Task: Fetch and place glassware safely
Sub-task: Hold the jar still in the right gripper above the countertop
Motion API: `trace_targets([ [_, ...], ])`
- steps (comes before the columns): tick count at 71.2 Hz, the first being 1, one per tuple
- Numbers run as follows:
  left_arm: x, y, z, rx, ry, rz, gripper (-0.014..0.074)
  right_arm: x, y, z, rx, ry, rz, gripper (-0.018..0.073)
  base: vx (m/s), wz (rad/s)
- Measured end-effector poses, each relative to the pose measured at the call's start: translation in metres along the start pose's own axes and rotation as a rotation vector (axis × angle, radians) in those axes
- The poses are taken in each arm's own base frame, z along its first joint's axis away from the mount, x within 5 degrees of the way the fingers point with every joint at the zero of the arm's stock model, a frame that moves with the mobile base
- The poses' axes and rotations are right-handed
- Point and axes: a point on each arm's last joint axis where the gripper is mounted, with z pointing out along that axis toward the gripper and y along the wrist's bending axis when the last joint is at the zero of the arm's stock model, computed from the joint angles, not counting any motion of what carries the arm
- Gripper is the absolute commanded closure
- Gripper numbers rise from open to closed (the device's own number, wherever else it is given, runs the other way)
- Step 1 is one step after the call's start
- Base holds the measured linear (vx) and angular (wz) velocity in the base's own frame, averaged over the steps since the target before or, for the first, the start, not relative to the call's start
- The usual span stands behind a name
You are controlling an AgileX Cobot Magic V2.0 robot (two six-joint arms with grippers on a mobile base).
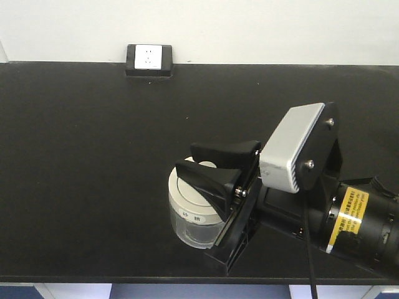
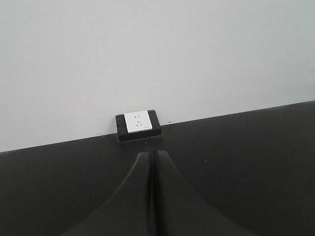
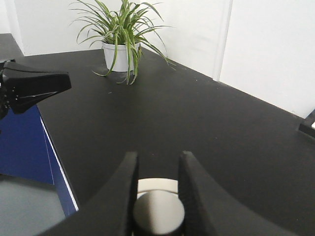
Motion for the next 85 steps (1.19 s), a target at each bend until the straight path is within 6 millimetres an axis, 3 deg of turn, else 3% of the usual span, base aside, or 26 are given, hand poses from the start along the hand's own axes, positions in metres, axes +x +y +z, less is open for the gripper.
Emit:
trace_targets([
  [85, 0.0000, 0.0000, 0.0000, 0.000, 0.000, 0.000, 0.0595, 0.0000, 0.0000, 0.0000, 0.000, 0.000, 0.000, 0.0560, 0.04, 0.00],
])
